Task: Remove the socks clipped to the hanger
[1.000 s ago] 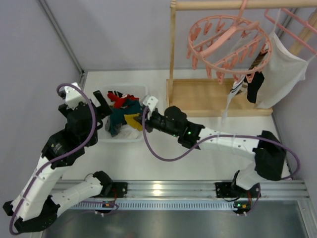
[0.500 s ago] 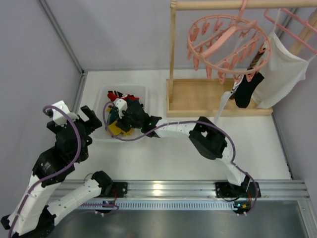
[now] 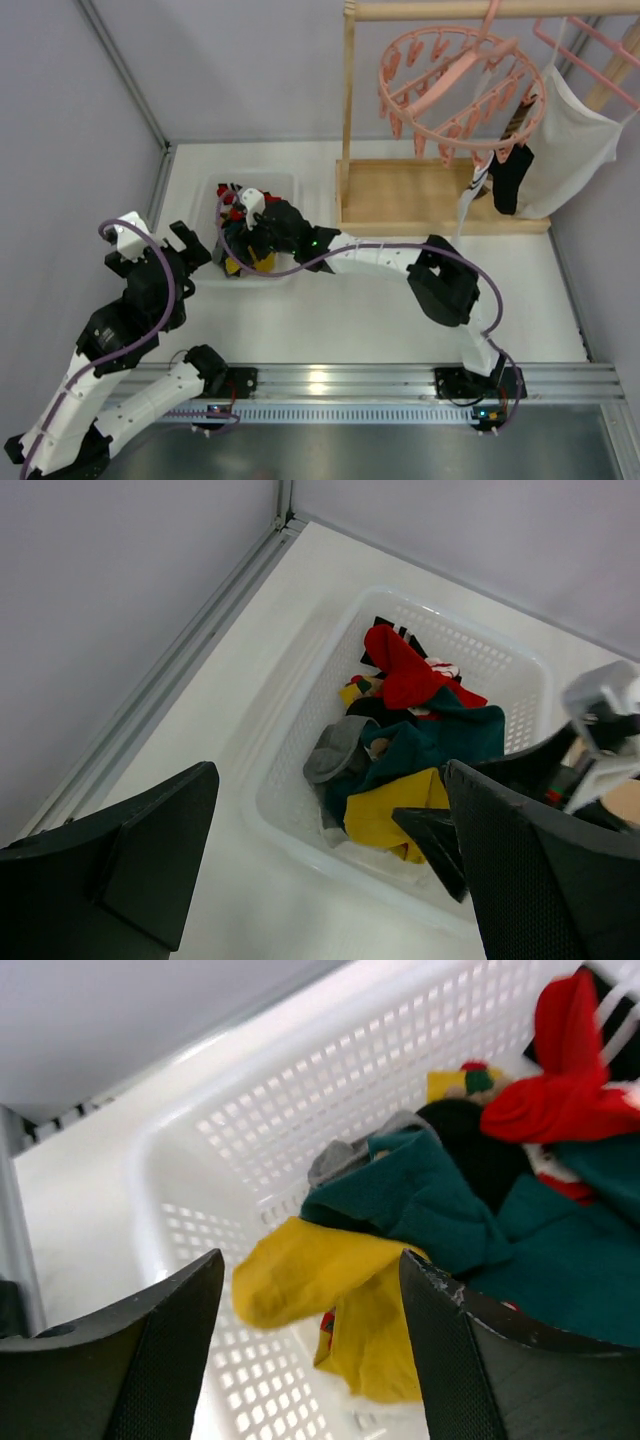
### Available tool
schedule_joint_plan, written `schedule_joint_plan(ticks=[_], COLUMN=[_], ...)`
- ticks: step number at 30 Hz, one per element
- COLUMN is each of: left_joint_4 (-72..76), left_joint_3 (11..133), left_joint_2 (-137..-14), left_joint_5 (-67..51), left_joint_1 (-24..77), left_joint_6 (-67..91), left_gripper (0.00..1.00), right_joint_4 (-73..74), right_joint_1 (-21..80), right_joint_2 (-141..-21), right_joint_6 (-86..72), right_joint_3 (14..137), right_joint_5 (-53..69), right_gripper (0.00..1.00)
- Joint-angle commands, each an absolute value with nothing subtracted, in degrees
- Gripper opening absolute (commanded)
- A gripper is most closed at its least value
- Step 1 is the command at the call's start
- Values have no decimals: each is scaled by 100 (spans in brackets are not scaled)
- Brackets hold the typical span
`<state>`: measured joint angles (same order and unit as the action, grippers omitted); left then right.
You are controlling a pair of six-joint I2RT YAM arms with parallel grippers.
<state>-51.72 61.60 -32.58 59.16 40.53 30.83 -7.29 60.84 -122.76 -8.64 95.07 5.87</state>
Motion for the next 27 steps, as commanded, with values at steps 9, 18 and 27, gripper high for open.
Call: schedule_joint_plan(ticks=[9,18,27], left_joint_4=[-5150,-4887,-4816], left_joint_3=[6179,6082,5950], left_joint_2=[-3146,-3366,-3647], left_joint_5=[5705,4949,4579], left_joint_1=[4008,3999,3982], left_joint_6=[3270,3042,2839], left_gripper=[99,98,99], right_joint_4=[-1248,745,1381], right_joint_1=[5599,4703,2771], right_joint_2=[-9038,-5419,-3964], right_joint_6=[-984,-1344,-1662], right_joint_3=[6902,4642,3736], right_joint_5=[361,-1833,-2586], right_gripper=[79,81,72])
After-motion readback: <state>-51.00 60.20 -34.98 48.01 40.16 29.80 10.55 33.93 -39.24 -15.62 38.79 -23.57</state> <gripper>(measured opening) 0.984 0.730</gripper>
